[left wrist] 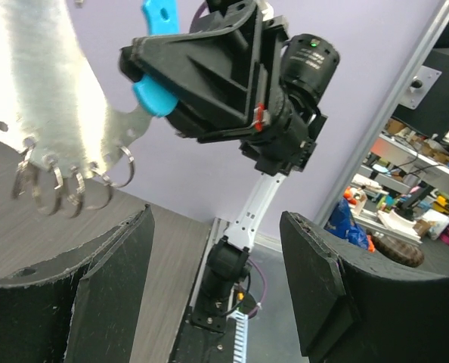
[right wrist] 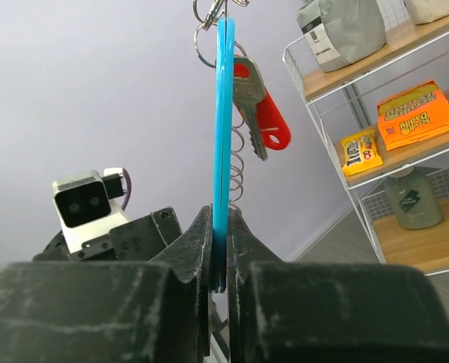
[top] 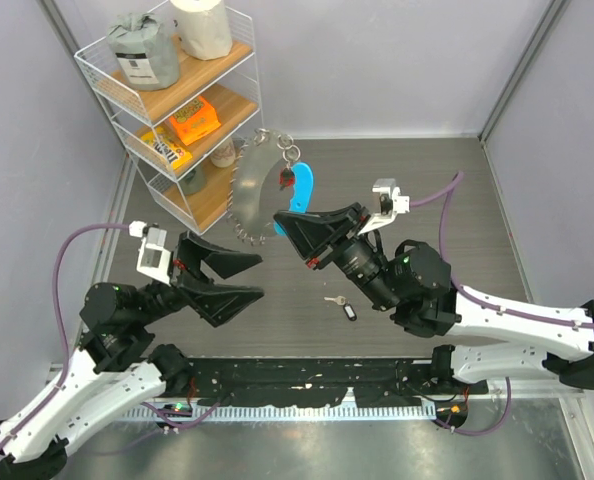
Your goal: Put the keys on the keyring
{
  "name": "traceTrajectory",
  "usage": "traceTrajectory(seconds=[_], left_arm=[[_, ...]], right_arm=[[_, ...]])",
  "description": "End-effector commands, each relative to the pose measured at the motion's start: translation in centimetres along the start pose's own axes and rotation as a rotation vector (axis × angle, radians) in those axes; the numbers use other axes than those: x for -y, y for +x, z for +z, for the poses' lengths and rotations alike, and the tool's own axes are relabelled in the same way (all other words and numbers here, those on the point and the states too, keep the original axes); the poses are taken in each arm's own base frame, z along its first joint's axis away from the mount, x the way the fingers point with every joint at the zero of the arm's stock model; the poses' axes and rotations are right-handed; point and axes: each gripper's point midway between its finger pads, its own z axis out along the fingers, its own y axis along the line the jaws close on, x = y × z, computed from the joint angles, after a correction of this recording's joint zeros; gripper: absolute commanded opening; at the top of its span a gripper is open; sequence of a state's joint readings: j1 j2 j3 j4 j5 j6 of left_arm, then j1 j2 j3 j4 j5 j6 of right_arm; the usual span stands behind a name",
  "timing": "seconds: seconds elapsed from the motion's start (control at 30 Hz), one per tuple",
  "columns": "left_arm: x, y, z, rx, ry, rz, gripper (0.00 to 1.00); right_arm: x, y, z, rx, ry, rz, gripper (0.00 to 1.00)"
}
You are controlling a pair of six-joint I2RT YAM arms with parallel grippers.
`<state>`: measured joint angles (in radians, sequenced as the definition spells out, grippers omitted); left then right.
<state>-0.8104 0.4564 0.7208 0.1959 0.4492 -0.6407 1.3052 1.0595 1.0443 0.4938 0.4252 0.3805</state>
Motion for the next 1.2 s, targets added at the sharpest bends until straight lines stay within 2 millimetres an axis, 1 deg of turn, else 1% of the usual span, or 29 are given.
traceTrajectory(seconds=[0.0, 0.1, 0.23, 0.27, 0.3, 0.33, 0.43, 0.47, 0.57, 0.73, 0.77, 0.8, 0.93, 1.1, 1.17], left_arm=[[-0.8, -1.4, 0.1, 0.079, -0.038, 0.086, 0.74], [-1.7, -1.5, 0.0, 0.078, -0.08, 0.116, 0.74], [-2.7, -1.7, 0.2, 0.084, -0.125, 0.143, 0.74], [-3.0, -1.8, 0.2, 0.085, -0.137, 0.149, 0.73], [-3.2, -1.9, 0.2, 0.088, -0.148, 0.154, 0.74], [-3.3, -2.0, 0.3, 0.091, -0.152, 0.159, 0.74], [-3.4, -2.0, 0.6, 0.09, -0.152, 0.158, 0.73], [-3.4, -2.1, 0.7, 0.09, -0.15, 0.157, 0.73], [-3.6, -2.1, 0.9, 0.087, -0.159, 0.153, 0.73], [-4.0, -2.5, 0.8, 0.09, -0.196, 0.153, 0.73], [-4.1, -2.7, 0.8, 0.09, -0.207, 0.153, 0.73], [-4.2, -2.9, 0.7, 0.092, -0.214, 0.154, 0.73], [-4.8, -2.9, 0.6, 0.09, -0.254, 0.153, 0.73], [-5.0, -3.0, 0.4, 0.082, -0.269, 0.167, 0.73], [-4.9, -3.0, 0.4, 0.073, -0.264, 0.176, 0.73]], right_arm=[[-2.5, -5.7, 0.3, 0.159, -0.025, 0.089, 0.06], [-2.6, -5.8, 0.4, 0.166, -0.01, 0.092, 0.06], [-2.9, -5.3, 0.8, 0.155, 0.008, 0.089, 0.06], [-3.1, -5.5, 0.8, 0.158, 0.009, 0.092, 0.06], [-3.0, -5.1, 0.9, 0.152, 0.019, 0.087, 0.06], [-3.3, -5.4, 0.9, 0.158, 0.018, 0.087, 0.06], [-3.0, -4.8, 1.2, 0.15, 0.051, 0.069, 0.06], [-2.8, -5.0, 1.3, 0.157, 0.066, 0.071, 0.06], [-2.6, -4.3, 1.6, 0.146, 0.091, 0.053, 0.06], [-2.2, -3.7, 1.7, 0.14, 0.142, 0.016, 0.06], [-2.3, -3.3, 1.7, 0.134, 0.146, 0.01, 0.06], [-2.1, -3.4, 1.7, 0.14, 0.163, -0.002, 0.06], [-2.2, -2.7, 1.7, 0.139, 0.192, -0.036, 0.06], [-1.9, -1.9, 2.1, 0.121, 0.22, -0.069, 0.06], [-1.8, -2.0, 2.2, 0.118, 0.24, -0.075, 0.06]])
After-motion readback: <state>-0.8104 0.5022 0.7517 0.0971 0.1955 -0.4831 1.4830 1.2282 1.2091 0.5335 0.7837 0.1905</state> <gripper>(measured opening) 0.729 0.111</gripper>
